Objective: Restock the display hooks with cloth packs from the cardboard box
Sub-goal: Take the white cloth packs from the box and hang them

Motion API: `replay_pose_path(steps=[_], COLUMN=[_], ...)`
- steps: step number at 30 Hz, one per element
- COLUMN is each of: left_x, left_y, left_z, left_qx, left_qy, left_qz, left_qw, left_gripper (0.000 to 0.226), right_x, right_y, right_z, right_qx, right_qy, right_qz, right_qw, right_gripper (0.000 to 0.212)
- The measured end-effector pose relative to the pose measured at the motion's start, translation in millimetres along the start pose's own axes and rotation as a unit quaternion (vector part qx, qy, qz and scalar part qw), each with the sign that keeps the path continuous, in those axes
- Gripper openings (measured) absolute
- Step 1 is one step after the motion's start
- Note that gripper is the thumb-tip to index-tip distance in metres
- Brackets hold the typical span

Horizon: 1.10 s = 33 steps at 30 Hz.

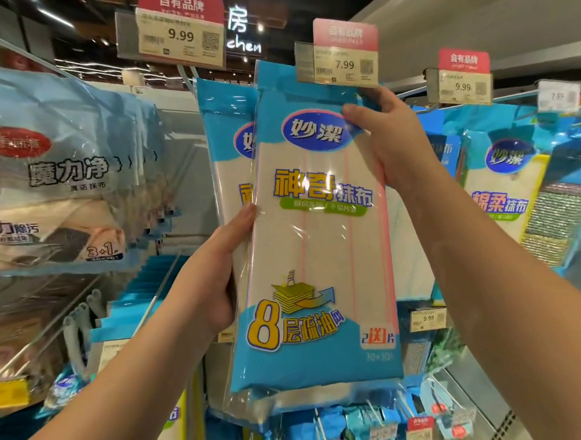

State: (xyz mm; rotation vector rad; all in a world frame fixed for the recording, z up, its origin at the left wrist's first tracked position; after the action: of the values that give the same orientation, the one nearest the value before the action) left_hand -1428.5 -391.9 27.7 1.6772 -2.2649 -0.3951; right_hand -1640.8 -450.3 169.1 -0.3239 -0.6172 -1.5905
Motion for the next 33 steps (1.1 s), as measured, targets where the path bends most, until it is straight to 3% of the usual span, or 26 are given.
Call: replay_pose_path(steps=[15, 18, 23, 27, 33], left_x=[3, 9, 17, 24, 24], left_y=[10, 8, 6, 6, -24], left_z=[0, 1, 3, 3, 2], left_qx=[-0.027, -0.036, -0.025, -0.010, 0.076], left_qy=[-0.044, -0.030, -0.009, 0.006, 0.029], left_qz=[0.020, 0.007, -0.030, -0.042, -0.111], left_qw=[0.998, 0.999, 0.999, 0.999, 0.990], left_gripper=[0.052, 0.045, 0.036, 0.035, 0.041], right_x=[10, 3, -57, -99, -77], right_y=[-5, -3, -1, -2, -4], right_z=[-3, -6, -14, -32, -54], right_qx=[-0.106, -0.210, -0.373, -0.411, -0.430], right_qy=[0.053, 0.046, 0.067, 0.085, 0.095], right_qz=[-0.027, -0.022, -0.016, 0.003, 0.005], right_qw=[0.993, 0.976, 0.925, 0.908, 0.898], right_gripper=[0.054, 0.057, 0.086, 0.090, 0.089])
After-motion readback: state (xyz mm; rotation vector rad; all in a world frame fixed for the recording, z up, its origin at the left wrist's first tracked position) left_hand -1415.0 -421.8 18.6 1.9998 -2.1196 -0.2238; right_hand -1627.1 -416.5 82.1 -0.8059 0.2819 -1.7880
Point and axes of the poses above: each hand's wrist, its own x-axis towards the middle knuckle, its own y-axis out of the palm, z = x × y, the point moved 2 cm from there along x, towards the middle knuckle, and after that the axes turned 9 degrees about x, right-handed, at the moved point
